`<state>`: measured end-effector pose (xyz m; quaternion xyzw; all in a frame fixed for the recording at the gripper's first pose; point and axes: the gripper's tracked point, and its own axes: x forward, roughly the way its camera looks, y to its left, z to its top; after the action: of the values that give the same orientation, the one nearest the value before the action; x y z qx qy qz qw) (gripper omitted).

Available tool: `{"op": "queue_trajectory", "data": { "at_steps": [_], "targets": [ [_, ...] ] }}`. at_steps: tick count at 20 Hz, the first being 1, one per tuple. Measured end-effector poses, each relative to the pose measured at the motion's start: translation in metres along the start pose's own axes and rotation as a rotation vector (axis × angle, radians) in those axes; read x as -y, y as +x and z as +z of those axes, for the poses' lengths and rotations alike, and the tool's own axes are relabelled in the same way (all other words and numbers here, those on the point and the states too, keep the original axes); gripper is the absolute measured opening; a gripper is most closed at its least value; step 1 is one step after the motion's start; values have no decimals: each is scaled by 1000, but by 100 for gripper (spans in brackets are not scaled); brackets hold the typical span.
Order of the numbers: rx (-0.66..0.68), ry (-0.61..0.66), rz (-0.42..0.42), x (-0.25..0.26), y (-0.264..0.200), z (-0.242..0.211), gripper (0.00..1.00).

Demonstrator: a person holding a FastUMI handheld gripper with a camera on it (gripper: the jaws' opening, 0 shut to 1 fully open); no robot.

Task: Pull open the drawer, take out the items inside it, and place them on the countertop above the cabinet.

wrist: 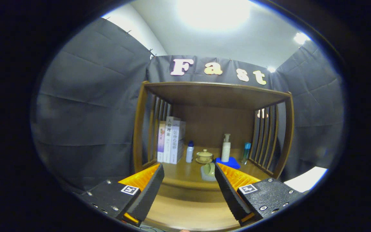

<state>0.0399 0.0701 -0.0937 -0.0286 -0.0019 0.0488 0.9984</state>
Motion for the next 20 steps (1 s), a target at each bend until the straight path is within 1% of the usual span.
{"op": "queue_trajectory", "data": {
  "at_steps": [2, 3, 6, 9, 13, 15, 17, 20],
  "targets": [
    [-53, 17, 47, -19, -31, -33, 96],
    [-68, 15, 51, -19, -45, -48, 96],
    [-84, -1, 46, -17, -76, -69, 95],
    [-125, -19, 24, -10, -89, -97, 95],
    [-200, -34, -47, 8, -98, -138, 95],
    [-226, -6, -99, 24, -97, -153, 95],
    [-243, 25, -150, 40, -92, -165, 95],
    [-253, 27, -192, 49, -86, -174, 95]
  ]
}}
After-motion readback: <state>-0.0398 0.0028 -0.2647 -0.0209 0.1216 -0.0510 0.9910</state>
